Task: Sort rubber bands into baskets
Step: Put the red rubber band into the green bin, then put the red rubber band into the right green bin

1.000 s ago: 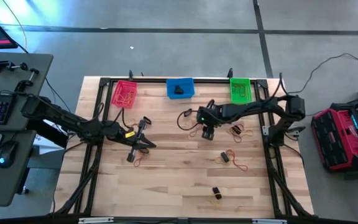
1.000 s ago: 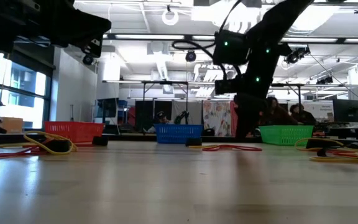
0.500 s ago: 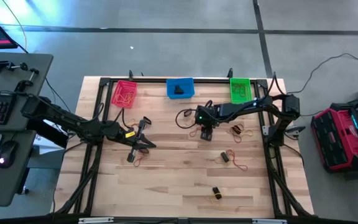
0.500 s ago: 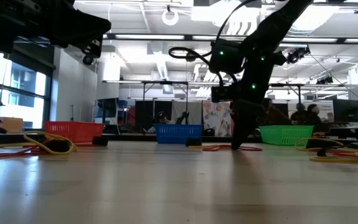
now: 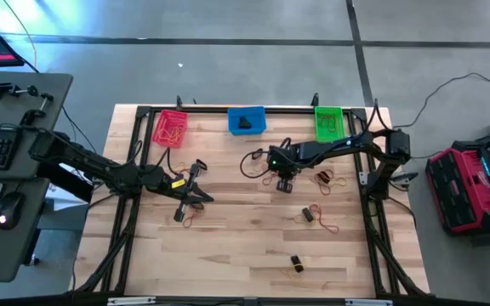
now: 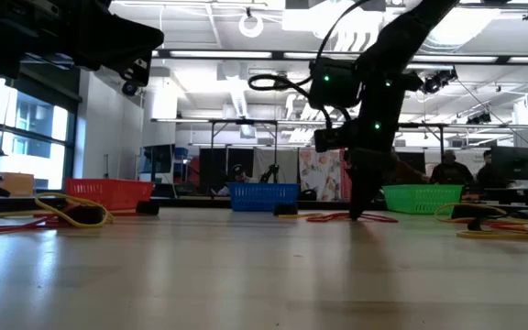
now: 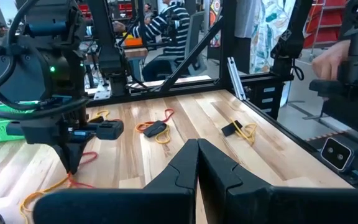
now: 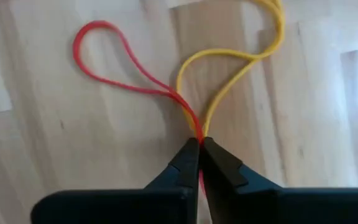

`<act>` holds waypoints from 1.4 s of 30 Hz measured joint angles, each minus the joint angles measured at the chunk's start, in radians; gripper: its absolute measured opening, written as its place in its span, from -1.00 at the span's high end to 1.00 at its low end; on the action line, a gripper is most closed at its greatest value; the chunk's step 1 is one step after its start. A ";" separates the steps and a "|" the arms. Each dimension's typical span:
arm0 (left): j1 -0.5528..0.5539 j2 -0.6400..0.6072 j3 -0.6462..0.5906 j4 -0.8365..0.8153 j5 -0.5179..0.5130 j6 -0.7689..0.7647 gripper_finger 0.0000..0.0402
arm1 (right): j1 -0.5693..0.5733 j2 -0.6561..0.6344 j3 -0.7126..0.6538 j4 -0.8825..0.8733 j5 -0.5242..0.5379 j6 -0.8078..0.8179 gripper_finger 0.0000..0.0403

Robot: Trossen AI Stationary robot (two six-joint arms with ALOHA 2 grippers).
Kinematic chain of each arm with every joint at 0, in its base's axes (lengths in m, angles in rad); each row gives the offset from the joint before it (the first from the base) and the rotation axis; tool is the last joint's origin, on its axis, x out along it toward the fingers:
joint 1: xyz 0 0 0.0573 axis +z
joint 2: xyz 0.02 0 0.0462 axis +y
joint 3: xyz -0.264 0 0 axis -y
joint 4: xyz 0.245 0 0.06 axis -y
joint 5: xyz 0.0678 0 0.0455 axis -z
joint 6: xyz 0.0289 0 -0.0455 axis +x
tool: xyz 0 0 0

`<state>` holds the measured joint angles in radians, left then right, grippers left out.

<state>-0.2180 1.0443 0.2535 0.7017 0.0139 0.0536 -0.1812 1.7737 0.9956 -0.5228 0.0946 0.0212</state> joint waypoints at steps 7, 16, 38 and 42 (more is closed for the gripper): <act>0.000 0.000 0.000 -0.005 0.000 0.001 1.00 | 0.026 -0.001 0.101 -0.133 0.011 0.004 0.99; 0.000 0.000 0.000 -0.008 0.000 -0.016 1.00 | 0.064 -0.002 0.218 -0.205 0.010 0.004 1.00; 0.000 0.000 0.000 -0.009 0.000 -0.016 1.00 | 0.077 -0.003 0.127 -0.154 0.007 0.182 0.27; 0.000 0.000 0.000 -0.009 0.000 -0.016 1.00 | 0.083 -0.003 0.080 -0.092 0.011 0.190 0.16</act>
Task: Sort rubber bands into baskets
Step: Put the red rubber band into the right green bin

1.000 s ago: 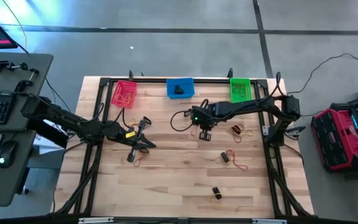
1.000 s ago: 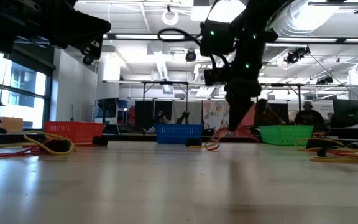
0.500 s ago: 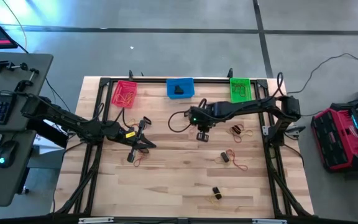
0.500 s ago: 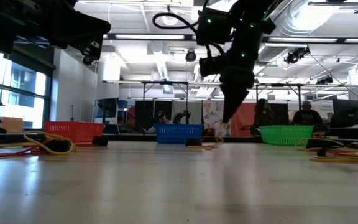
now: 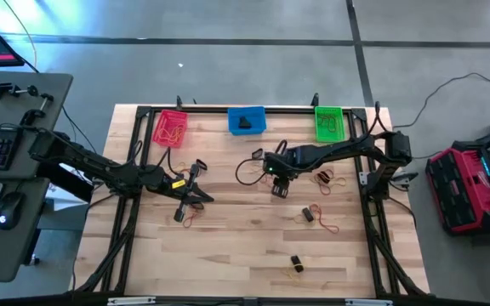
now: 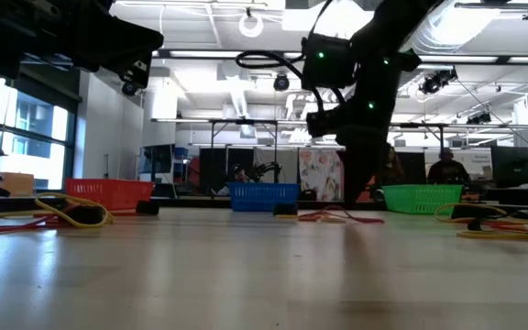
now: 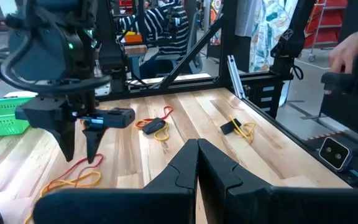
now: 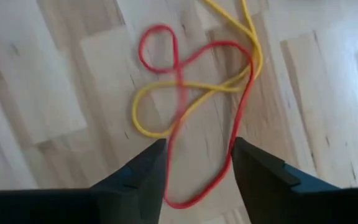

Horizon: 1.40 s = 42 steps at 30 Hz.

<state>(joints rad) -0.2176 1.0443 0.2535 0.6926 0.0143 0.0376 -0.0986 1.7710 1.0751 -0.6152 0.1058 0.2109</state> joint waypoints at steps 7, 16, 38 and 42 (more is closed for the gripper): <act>0.000 0.000 0.000 0.000 0.000 0.005 1.00 | -0.028 0.000 -0.073 0.035 0.067 0.049 0.12; 0.000 0.000 0.000 -0.006 0.000 0.000 1.00 | -0.075 -0.007 -0.138 0.135 -0.021 0.073 0.39; 0.000 0.000 0.000 -0.017 0.000 -0.002 1.00 | -0.010 0.002 0.120 -0.094 0.254 -0.062 1.00; 0.000 0.000 0.000 -0.017 0.000 -0.003 1.00 | -0.002 -0.001 0.194 -0.187 0.399 -0.060 1.00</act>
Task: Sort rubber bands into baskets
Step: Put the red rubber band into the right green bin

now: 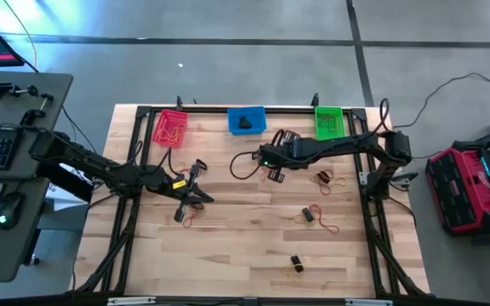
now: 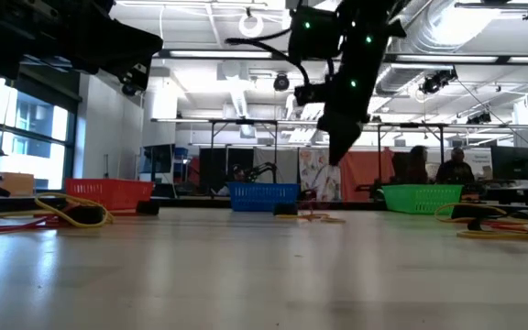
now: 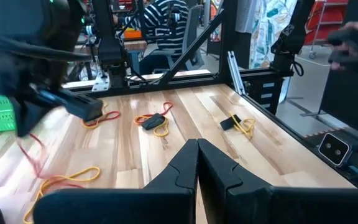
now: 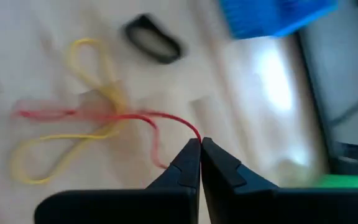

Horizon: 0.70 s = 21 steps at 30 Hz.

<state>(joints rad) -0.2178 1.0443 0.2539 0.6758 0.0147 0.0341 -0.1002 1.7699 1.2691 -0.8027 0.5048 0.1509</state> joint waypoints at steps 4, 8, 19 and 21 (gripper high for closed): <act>0.000 0.000 0.000 0.000 0.000 0.000 1.00 | -0.005 -0.032 0.049 -0.082 0.122 0.001 1.00; 0.000 0.000 0.000 0.001 0.000 0.000 1.00 | -0.034 -0.109 0.065 -0.154 0.243 0.014 1.00; -0.001 0.000 0.000 0.002 0.000 0.000 1.00 | -0.232 -0.388 -0.031 -0.226 0.424 0.175 1.00; -0.001 0.000 0.000 0.002 0.000 0.000 1.00 | -0.267 -0.417 -0.075 -0.224 0.437 0.202 1.00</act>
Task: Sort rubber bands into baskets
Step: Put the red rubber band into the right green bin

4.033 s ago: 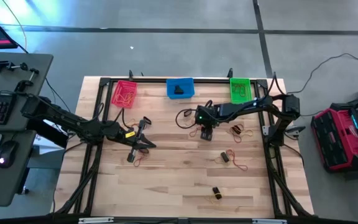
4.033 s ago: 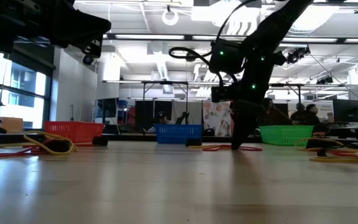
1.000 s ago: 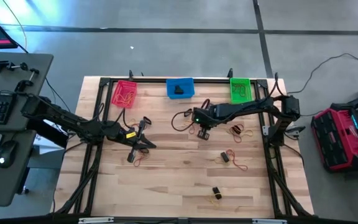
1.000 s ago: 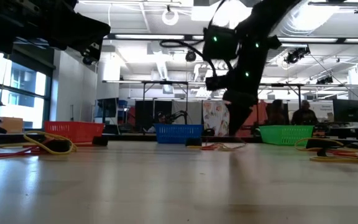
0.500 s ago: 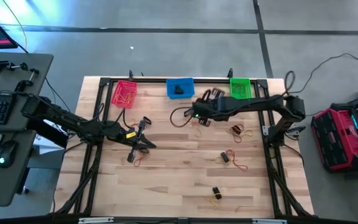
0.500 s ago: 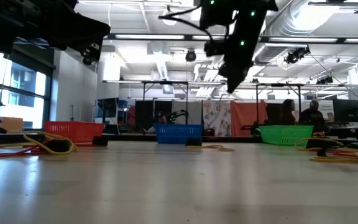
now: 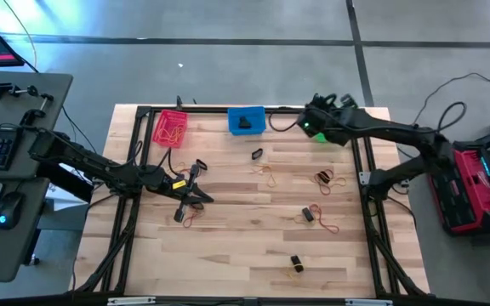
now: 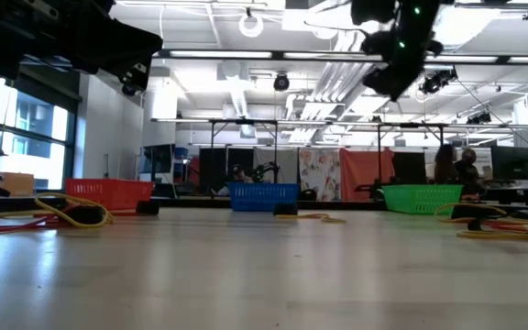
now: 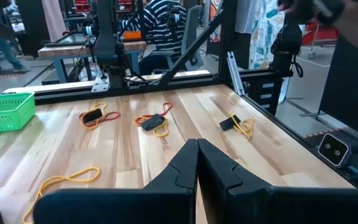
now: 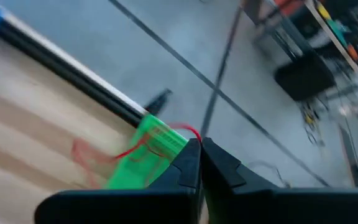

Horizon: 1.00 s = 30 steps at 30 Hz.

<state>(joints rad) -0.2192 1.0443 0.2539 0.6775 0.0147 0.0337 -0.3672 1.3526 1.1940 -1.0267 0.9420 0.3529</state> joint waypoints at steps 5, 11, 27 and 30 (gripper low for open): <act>0.000 0.000 0.000 0.000 0.000 0.001 1.00 | -0.083 -0.039 -0.127 0.025 0.053 0.081 1.00; 0.000 0.000 0.000 0.000 0.000 0.002 1.00 | -0.165 -0.053 -0.236 0.176 0.065 0.073 1.00; 0.000 0.000 0.000 -0.001 0.000 0.004 1.00 | -0.316 -0.052 -0.398 0.485 -0.122 0.005 1.00; 0.000 0.000 0.000 -0.001 0.000 0.002 1.00 | -0.333 -0.052 -0.429 0.509 -0.171 0.005 0.95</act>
<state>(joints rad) -0.2192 1.0443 0.2539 0.6765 0.0147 0.0356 -0.7006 1.3006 0.7649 -0.5178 0.7707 0.3580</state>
